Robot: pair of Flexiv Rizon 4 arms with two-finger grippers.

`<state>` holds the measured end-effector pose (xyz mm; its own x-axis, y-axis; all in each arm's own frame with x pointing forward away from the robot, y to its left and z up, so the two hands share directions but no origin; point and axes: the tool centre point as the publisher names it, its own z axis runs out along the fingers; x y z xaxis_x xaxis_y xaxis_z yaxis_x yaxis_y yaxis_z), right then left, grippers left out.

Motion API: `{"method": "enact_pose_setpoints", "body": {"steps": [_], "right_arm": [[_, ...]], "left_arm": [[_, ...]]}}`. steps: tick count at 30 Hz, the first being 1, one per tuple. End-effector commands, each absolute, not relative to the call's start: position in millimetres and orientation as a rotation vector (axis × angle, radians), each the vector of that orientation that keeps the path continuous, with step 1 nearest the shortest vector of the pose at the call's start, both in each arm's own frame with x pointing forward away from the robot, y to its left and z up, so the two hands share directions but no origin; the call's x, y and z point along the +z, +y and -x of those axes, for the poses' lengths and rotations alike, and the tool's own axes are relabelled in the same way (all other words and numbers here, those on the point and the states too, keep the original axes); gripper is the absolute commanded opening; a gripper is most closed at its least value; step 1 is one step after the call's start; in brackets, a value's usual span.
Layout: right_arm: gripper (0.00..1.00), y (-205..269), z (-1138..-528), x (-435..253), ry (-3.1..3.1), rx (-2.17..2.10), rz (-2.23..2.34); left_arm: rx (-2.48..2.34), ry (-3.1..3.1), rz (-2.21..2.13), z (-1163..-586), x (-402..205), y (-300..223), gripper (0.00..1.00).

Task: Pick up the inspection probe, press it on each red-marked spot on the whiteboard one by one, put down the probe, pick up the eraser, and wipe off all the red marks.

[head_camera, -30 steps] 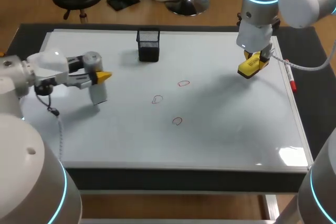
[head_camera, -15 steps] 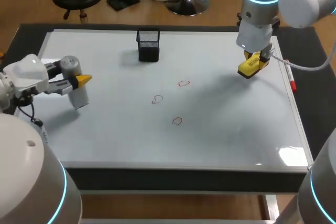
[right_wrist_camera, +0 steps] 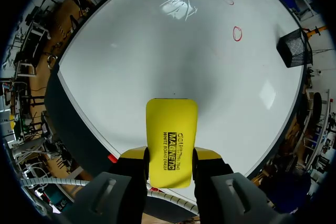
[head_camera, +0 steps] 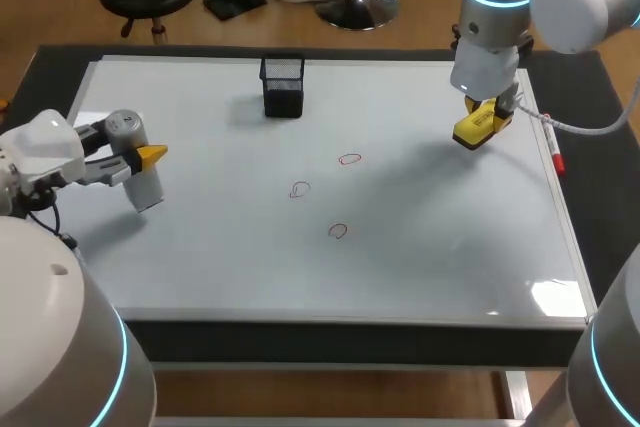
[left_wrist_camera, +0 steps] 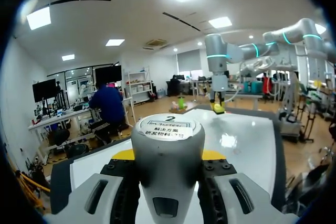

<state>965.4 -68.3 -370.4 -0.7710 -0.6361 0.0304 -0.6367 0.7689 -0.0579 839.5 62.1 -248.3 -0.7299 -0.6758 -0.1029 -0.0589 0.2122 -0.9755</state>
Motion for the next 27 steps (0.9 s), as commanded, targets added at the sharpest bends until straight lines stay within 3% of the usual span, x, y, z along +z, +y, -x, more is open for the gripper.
{"method": "enact_pose_setpoints", "body": {"steps": [1, 12, 27], "right_arm": [[0.00, -69, -966, -370, -2.945, 0.107, -1.062], [0.00, -62, -961, -368, -2.938, 0.118, -1.099], [0.00, 26, -906, -360, -2.827, 0.171, -1.461]], "left_arm": [[-1.548, 1.967, 0.681, -840, -247, 61, 0.00], [-1.548, 1.967, 0.681, -840, -247, 61, 0.00], [-1.548, 1.967, 0.681, -840, -247, 61, 0.00]]}}
